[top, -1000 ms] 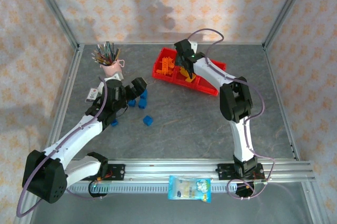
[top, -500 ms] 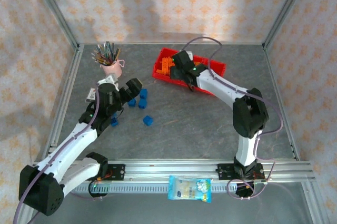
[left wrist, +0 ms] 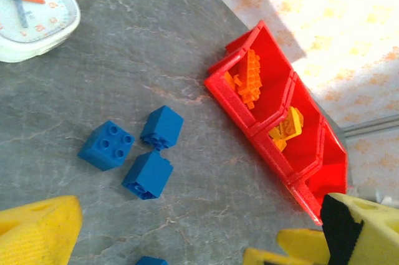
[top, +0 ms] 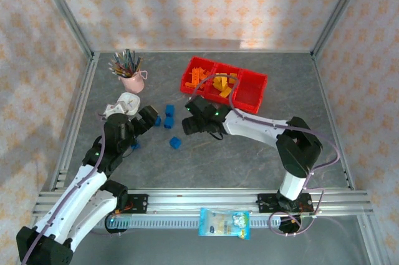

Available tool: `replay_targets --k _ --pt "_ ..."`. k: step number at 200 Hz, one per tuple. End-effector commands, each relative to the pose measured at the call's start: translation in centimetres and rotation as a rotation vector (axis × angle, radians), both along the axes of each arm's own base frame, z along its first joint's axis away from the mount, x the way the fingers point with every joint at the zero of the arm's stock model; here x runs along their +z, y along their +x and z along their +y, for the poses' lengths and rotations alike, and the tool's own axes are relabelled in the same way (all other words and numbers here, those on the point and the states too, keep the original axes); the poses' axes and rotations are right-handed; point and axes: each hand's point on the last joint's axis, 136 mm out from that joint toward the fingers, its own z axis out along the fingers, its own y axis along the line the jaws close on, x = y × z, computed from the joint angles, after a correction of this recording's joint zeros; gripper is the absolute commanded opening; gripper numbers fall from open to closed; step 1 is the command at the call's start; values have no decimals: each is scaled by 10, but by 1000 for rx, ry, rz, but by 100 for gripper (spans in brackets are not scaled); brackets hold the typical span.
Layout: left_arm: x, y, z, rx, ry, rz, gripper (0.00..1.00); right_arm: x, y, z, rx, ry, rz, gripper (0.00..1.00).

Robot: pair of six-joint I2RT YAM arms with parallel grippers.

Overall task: Sort the legos into containers by color
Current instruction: Pick up the lego from the center of the table.

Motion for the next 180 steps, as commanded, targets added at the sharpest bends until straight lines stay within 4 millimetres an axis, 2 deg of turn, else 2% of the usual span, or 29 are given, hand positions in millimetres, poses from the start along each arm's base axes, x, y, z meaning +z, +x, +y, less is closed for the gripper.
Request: replay_targets --k 1,29,70,101,139,180 --pt "-15 -9 14 61 21 49 99 6 -14 12 30 54 -4 82" --pt "-19 -15 21 98 19 56 99 -10 -35 26 68 61 20 83" --pt "-22 -20 27 127 22 52 99 -18 -54 55 136 65 19 85" --pt "-19 -22 31 148 29 51 99 -28 -48 70 141 40 1 85" --pt "-16 -24 35 165 29 43 99 -36 -37 88 175 24 -27 80" --pt "-15 -24 36 168 30 42 99 -60 -33 89 185 -41 -19 70"
